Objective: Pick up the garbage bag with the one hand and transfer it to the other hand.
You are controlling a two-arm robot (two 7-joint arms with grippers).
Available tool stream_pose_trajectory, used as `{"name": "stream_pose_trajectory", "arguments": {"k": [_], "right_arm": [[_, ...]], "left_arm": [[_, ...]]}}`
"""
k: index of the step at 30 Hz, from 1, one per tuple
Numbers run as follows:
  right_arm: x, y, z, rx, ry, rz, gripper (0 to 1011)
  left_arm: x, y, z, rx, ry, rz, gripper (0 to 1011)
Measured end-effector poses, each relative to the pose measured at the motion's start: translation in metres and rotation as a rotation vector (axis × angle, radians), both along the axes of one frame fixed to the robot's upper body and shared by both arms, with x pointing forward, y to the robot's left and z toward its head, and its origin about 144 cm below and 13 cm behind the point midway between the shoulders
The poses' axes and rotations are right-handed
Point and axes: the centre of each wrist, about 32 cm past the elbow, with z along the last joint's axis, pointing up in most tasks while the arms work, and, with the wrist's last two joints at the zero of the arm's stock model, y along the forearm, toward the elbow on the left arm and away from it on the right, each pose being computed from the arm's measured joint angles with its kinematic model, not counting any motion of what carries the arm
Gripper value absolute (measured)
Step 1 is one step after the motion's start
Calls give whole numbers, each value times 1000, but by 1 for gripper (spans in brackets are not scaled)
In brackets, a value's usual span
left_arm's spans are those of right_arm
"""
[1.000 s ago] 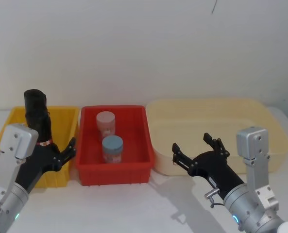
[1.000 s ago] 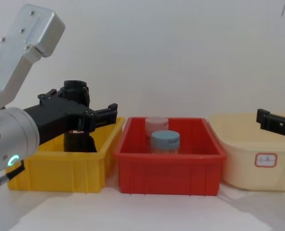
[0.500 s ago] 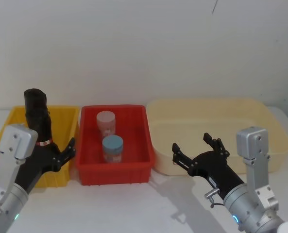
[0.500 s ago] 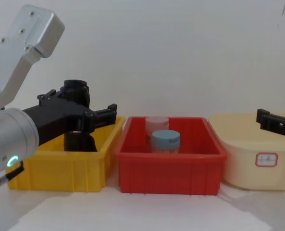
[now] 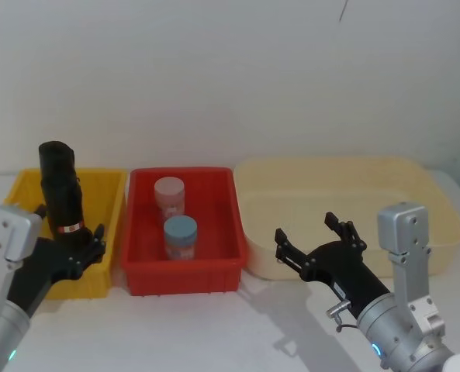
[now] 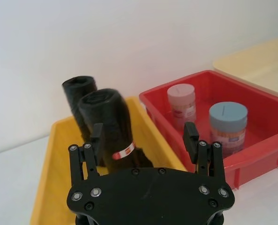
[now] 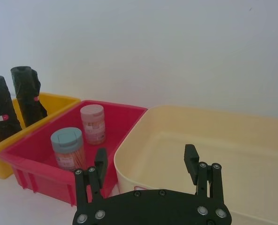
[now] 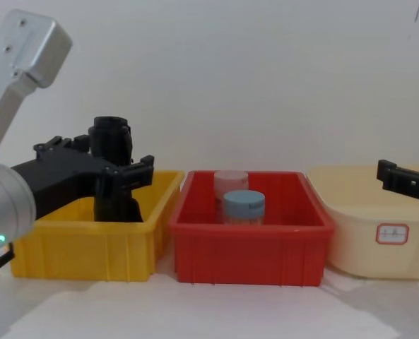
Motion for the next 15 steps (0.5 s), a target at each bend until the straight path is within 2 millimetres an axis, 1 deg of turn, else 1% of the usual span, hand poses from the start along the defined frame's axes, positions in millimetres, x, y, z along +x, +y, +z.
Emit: {"name": "stream_pose_trajectory", "arguments": {"k": [7,15], "right_arm": [[0,0,0,0,0,0,1004],[0,0,0,0,0,0,1004]], "left_arm": [[-5,8,-1,-12,10,31,1001],[-3,16,-3,-16,26,50,1001]]}}
